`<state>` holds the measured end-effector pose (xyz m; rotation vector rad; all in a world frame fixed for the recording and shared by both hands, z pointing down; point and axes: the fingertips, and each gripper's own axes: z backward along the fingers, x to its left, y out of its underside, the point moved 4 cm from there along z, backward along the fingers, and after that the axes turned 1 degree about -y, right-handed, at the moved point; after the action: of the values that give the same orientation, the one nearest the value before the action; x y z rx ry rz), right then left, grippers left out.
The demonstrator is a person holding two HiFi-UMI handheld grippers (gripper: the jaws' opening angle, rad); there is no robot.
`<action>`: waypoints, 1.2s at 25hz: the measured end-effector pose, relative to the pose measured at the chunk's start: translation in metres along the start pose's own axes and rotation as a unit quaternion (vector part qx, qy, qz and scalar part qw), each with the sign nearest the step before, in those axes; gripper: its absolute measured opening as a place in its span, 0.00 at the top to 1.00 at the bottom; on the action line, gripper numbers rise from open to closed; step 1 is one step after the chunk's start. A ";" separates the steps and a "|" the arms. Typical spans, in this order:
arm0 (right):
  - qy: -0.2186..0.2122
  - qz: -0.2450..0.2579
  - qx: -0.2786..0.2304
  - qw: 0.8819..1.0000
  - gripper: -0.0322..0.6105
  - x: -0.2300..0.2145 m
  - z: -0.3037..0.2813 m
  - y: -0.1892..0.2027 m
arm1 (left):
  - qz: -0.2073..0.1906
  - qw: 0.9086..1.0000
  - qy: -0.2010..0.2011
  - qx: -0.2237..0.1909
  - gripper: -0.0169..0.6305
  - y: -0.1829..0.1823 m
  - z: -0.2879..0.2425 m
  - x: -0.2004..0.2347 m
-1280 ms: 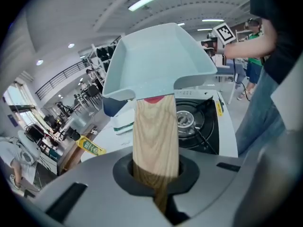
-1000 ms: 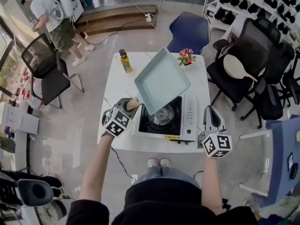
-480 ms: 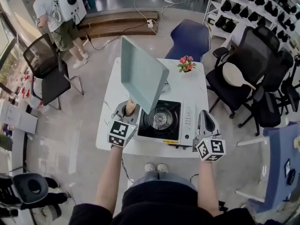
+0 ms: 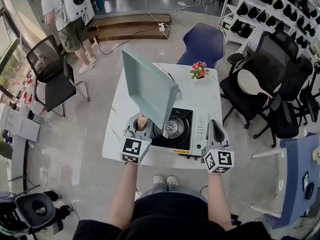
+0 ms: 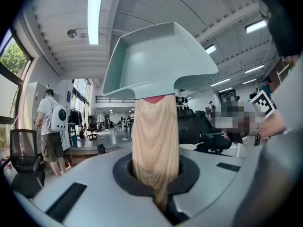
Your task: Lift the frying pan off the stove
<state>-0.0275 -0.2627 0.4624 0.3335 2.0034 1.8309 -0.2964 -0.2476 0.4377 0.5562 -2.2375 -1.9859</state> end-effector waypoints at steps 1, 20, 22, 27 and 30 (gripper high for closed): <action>0.000 0.001 0.000 1.000 0.95 0.000 0.001 0.001 | 0.006 1.000 -0.002 -0.002 0.95 0.001 0.001 -0.001; 0.001 0.023 0.003 1.000 0.95 0.006 0.014 -0.004 | 0.013 1.000 -0.010 -0.014 0.95 0.000 0.017 -0.015; -0.002 0.023 0.003 1.000 0.95 0.009 0.015 -0.005 | 0.021 1.000 -0.012 -0.016 0.95 -0.001 0.018 -0.016; -0.006 0.024 0.004 1.000 0.95 0.011 0.015 -0.004 | 0.029 0.999 -0.020 -0.019 0.95 0.000 0.020 -0.011; -0.006 0.024 0.005 1.000 0.95 0.012 0.016 -0.004 | 0.029 0.999 -0.026 -0.018 0.95 0.002 0.023 -0.009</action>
<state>-0.0304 -0.2438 0.4563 0.3984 2.0137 1.8441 -0.2959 -0.2229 0.4378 0.4361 -2.2155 -2.0296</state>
